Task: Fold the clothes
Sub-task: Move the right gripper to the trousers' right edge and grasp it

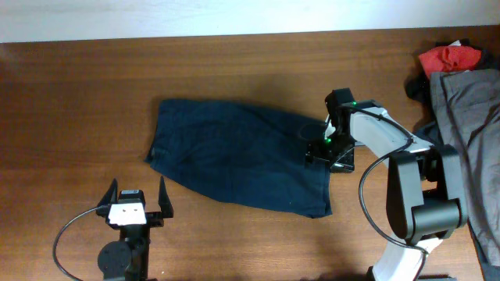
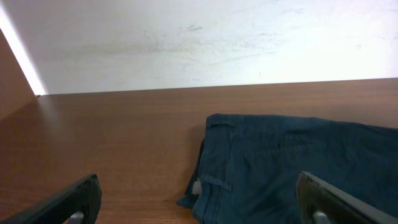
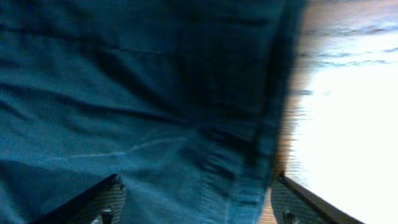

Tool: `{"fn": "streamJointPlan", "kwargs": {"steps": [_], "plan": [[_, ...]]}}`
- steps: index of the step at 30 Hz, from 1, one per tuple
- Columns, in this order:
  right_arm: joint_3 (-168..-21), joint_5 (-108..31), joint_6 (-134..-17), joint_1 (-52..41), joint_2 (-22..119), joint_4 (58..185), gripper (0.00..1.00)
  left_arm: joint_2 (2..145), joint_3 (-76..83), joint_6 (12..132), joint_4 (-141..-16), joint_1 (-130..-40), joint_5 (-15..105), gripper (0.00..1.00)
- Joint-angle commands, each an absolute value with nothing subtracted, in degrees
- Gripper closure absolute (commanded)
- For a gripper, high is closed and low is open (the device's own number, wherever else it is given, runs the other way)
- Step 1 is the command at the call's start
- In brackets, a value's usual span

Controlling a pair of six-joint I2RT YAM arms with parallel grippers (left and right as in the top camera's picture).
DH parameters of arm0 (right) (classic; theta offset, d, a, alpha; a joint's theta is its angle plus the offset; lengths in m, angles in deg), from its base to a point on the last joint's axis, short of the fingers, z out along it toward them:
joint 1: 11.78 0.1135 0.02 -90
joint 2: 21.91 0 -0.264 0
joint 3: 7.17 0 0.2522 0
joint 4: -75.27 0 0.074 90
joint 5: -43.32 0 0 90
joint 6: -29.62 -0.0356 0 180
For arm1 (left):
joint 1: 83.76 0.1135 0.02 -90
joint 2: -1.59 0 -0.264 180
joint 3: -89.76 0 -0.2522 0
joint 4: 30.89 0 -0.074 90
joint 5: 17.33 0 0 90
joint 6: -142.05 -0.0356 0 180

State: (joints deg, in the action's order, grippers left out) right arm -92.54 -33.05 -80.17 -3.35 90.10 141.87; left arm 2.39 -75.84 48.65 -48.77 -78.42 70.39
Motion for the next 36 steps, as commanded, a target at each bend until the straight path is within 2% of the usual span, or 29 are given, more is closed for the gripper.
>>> {"fn": "streamJointPlan", "kwargs": {"steps": [1,5,9,15,18,19,25,34,36], "plan": [[-91.5,-33.5,-80.6,-2.4,90.0,141.2,0.25,2.0,-75.9,49.0,-49.2,-78.1,70.6,0.01],[-91.3,-34.5,-80.6,-2.4,90.1,141.2,0.35,2.0,-75.9,49.0,-49.2,-78.1,70.6,0.01],[-91.2,-35.7,-80.6,-2.4,90.1,141.2,0.53,2.0,-75.9,49.0,-49.2,-78.1,70.6,0.01],[-91.2,-39.8,-83.3,-3.7,90.1,140.2,0.7,2.0,-75.9,49.0,-49.2,-78.1,70.6,0.01],[-91.2,-39.8,-83.3,-5.8,90.1,138.4,0.85,2.0,-75.9,49.0,-49.2,-78.1,70.6,0.01],[-91.2,-39.8,-83.3,-7.7,90.1,137.0,0.95,2.0,-75.9,49.0,-49.2,-78.1,70.6,0.01],[-91.2,-39.7,-83.1,-12.5,90.1,129.9,0.96,2.0,-75.9,49.0,-49.2,-78.1,70.6,0.01],[-91.2,-39.9,-82.2,-12.5,90.1,121.0,0.96,2.0,-75.9,49.0,-49.2,-78.1,70.6,0.01],[-91.2,-41.1,-82.2,-12.6,90.1,120.9,0.93,2.0,-75.9,49.0,-49.2,-78.1,70.6,0.01]]}}
